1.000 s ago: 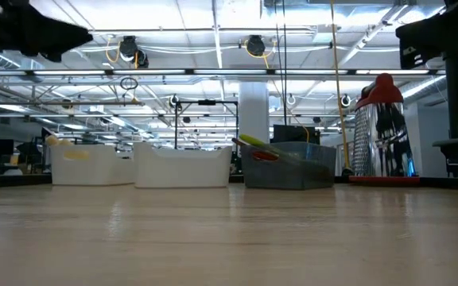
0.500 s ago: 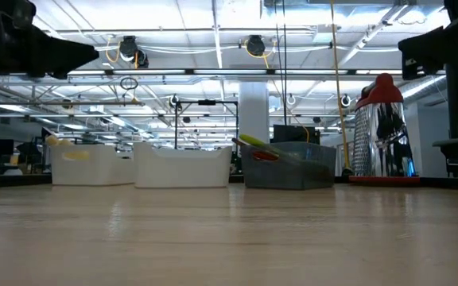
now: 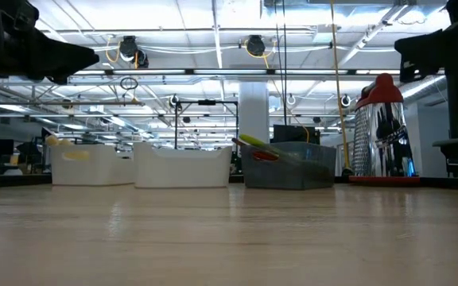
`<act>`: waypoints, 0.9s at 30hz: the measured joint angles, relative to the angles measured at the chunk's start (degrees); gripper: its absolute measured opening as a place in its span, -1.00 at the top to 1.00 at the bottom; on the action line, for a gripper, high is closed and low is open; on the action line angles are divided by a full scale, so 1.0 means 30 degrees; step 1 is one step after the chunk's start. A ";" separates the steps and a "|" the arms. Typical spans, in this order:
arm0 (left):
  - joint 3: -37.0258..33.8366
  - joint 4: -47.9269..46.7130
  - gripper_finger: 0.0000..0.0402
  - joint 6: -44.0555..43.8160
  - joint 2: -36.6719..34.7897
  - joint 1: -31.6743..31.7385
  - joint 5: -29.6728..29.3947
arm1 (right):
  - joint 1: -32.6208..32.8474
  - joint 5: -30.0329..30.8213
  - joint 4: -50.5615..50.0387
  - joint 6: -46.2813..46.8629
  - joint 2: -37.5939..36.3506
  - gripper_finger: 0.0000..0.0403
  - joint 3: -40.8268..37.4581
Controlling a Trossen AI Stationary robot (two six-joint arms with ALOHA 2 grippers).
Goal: Pick & Place Kitchen Items
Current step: Return to Home Position
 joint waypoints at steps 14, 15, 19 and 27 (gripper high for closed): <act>0.0000 0.0005 0.37 -0.0010 0.0000 0.0000 -0.0007 | 0.0000 0.0478 0.0021 -0.0033 0.0011 0.99 -0.0129; 0.0000 0.0005 0.37 -0.0037 0.0000 -0.0002 -0.0007 | 0.0000 0.0471 0.0021 -0.0065 0.0011 0.99 -0.0129; 0.0007 0.0005 0.37 0.0017 0.0000 -0.0002 -0.0007 | 0.0000 0.0471 0.0039 -0.0043 0.0011 0.99 -0.0143; 0.0015 0.0005 0.37 -0.0010 0.0000 -0.0002 -0.0007 | 0.0000 0.0465 0.0050 -0.0043 0.0011 0.98 -0.0150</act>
